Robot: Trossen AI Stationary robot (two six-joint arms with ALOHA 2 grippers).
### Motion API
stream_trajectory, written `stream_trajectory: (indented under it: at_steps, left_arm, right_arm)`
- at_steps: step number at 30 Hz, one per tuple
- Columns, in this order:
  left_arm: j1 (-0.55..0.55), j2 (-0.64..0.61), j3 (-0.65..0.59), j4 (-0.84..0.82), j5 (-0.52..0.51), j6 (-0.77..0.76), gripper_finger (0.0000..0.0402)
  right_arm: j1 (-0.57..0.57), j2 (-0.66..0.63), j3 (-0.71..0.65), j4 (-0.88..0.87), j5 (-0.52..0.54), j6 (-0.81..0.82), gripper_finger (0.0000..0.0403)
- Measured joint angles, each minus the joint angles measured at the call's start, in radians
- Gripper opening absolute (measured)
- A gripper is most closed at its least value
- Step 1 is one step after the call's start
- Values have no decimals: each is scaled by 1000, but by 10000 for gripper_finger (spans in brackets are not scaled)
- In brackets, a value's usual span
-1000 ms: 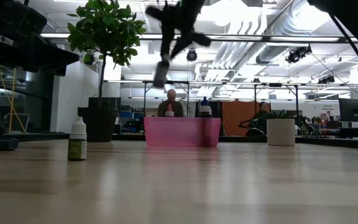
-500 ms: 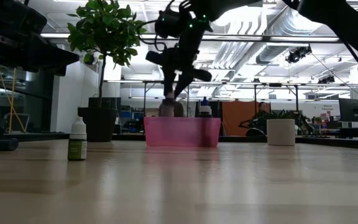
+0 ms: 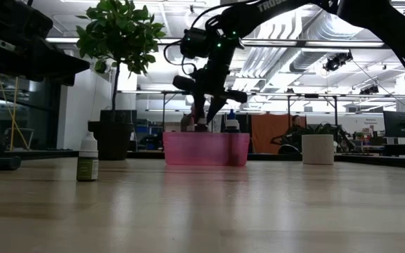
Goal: Pick & Place food coloring
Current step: Put the purple food coloring bottle into the pink bin
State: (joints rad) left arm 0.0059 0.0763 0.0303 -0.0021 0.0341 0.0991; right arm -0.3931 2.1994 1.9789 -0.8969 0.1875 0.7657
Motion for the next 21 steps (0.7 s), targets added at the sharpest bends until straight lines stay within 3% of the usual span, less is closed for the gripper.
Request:
stream_trajectory:
  at_steps: [21]
  left_arm:
    - [0,0,0,0,0,0,0]
  right_arm:
    - [-68,0,0,-26,-17,-6,106]
